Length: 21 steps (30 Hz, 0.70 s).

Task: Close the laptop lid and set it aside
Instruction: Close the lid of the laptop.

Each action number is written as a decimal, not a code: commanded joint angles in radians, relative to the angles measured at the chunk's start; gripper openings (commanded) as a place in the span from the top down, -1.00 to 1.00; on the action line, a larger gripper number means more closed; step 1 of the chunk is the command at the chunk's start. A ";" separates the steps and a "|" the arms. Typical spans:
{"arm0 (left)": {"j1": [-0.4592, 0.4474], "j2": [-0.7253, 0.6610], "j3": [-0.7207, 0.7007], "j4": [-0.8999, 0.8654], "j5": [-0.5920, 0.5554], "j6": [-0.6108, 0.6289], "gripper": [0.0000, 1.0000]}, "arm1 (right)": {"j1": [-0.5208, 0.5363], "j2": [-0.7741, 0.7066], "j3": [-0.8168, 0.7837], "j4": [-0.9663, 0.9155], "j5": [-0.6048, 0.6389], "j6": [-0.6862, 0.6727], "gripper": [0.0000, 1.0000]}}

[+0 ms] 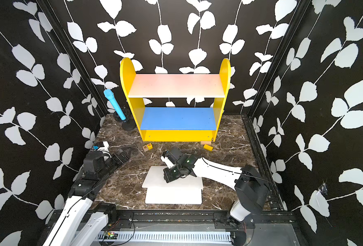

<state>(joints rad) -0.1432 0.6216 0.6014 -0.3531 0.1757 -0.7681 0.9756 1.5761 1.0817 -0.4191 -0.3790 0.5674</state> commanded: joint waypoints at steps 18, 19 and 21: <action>-0.003 0.000 -0.004 0.020 0.005 -0.002 -0.95 | 0.012 0.088 -0.031 -0.010 -0.015 -0.026 1.00; -0.002 0.002 -0.002 0.020 0.004 -0.001 -0.95 | 0.011 0.092 -0.031 -0.012 -0.014 -0.027 1.00; -0.003 0.002 0.000 0.020 0.004 0.000 -0.95 | 0.012 0.100 -0.031 -0.013 -0.015 -0.029 1.00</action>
<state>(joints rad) -0.1432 0.6235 0.6014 -0.3531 0.1761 -0.7681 0.9779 1.6524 1.0576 -0.4141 -0.3977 0.5529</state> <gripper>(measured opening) 0.974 0.047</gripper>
